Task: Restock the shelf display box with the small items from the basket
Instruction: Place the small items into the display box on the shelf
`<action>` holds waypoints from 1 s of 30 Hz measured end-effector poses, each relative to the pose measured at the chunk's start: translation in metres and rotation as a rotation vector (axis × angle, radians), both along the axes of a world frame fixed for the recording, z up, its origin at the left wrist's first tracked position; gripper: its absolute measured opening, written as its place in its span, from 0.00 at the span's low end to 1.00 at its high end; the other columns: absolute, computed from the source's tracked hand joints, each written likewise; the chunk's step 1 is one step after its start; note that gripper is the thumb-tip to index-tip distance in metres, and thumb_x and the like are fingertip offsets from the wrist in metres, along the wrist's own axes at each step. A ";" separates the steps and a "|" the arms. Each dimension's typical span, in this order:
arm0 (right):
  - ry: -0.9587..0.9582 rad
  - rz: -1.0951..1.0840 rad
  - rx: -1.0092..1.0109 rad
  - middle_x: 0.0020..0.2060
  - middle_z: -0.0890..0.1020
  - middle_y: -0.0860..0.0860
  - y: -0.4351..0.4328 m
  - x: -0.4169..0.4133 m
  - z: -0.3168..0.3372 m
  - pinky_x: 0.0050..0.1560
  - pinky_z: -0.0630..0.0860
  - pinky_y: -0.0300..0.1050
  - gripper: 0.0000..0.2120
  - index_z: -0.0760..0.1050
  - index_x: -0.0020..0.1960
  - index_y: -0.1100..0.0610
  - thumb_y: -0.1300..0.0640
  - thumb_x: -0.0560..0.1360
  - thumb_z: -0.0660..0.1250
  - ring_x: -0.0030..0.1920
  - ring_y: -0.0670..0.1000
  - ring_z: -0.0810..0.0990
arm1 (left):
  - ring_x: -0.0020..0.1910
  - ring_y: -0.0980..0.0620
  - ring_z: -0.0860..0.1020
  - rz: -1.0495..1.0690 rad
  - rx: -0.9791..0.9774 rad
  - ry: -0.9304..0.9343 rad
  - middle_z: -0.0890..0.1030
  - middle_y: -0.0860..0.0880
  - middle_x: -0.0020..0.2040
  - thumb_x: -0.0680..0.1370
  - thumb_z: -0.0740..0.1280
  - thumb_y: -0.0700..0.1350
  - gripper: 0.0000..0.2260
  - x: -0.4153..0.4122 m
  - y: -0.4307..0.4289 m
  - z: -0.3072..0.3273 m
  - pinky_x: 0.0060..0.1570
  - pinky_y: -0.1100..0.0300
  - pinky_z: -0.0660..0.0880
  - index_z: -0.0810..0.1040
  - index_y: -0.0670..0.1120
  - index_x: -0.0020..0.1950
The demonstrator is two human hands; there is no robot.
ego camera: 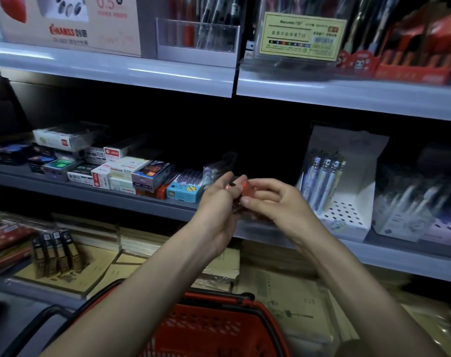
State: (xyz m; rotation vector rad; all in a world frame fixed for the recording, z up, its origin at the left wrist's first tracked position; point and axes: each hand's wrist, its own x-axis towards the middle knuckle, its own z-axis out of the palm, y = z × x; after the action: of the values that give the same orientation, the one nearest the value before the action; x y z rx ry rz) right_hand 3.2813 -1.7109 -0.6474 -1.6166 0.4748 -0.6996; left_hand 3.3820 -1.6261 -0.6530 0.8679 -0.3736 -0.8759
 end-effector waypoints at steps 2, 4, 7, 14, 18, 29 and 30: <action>0.019 -0.004 -0.122 0.46 0.86 0.59 -0.003 -0.003 0.001 0.45 0.83 0.44 0.16 0.81 0.59 0.56 0.64 0.72 0.77 0.42 0.50 0.86 | 0.61 0.42 0.81 -0.008 0.026 -0.026 0.82 0.42 0.64 0.85 0.58 0.35 0.12 0.000 -0.001 -0.001 0.60 0.46 0.78 0.72 0.40 0.68; 0.108 -0.138 -0.406 0.39 0.86 0.53 -0.009 -0.007 0.001 0.44 0.81 0.43 0.13 0.83 0.54 0.50 0.52 0.71 0.80 0.39 0.47 0.85 | 0.59 0.42 0.83 0.041 0.041 -0.011 0.83 0.38 0.62 0.85 0.59 0.36 0.11 0.003 -0.001 -0.006 0.64 0.44 0.78 0.73 0.37 0.66; 0.236 -0.392 -0.860 0.44 0.79 0.45 -0.027 -0.011 0.004 0.43 0.75 0.39 0.16 0.83 0.57 0.49 0.44 0.71 0.77 0.41 0.44 0.78 | 0.55 0.51 0.85 0.179 0.103 -0.086 0.85 0.44 0.60 0.85 0.58 0.38 0.11 0.008 0.001 -0.009 0.50 0.57 0.82 0.71 0.38 0.66; 0.667 -0.358 -1.174 0.52 0.81 0.50 -0.050 0.001 -0.015 0.47 0.74 0.48 0.13 0.78 0.59 0.53 0.47 0.78 0.70 0.57 0.55 0.77 | 0.46 0.51 0.87 0.214 0.092 -0.185 0.86 0.41 0.50 0.84 0.61 0.34 0.04 0.020 0.001 -0.012 0.45 0.63 0.82 0.75 0.37 0.56; 0.627 -0.347 -1.142 0.54 0.76 0.48 -0.055 0.001 -0.027 0.49 0.75 0.48 0.11 0.82 0.59 0.52 0.48 0.80 0.69 0.57 0.53 0.74 | 0.32 0.64 0.80 0.260 0.230 -0.476 0.83 0.48 0.42 0.79 0.72 0.38 0.04 0.018 -0.001 -0.008 0.32 0.72 0.74 0.83 0.42 0.54; 0.403 -0.467 -0.991 0.49 0.76 0.45 -0.033 -0.020 -0.045 0.43 0.78 0.51 0.10 0.80 0.60 0.48 0.53 0.80 0.65 0.50 0.49 0.77 | 0.39 0.58 0.83 0.397 0.508 -1.095 0.85 0.55 0.35 0.73 0.78 0.51 0.06 0.032 -0.067 -0.027 0.43 0.54 0.82 0.84 0.51 0.42; 0.411 -0.455 -0.993 0.49 0.76 0.45 -0.033 -0.020 -0.044 0.43 0.78 0.51 0.10 0.80 0.60 0.48 0.53 0.80 0.65 0.50 0.49 0.77 | 0.43 0.57 0.82 0.434 0.573 -1.198 0.84 0.55 0.38 0.73 0.76 0.54 0.06 0.031 -0.068 -0.031 0.44 0.53 0.81 0.84 0.53 0.43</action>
State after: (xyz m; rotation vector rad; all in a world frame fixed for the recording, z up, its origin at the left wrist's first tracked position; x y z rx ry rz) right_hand 3.2613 -1.7440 -0.6919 -2.6551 0.8956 -1.0346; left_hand 3.4134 -1.6940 -0.6844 1.8950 -0.9367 0.0590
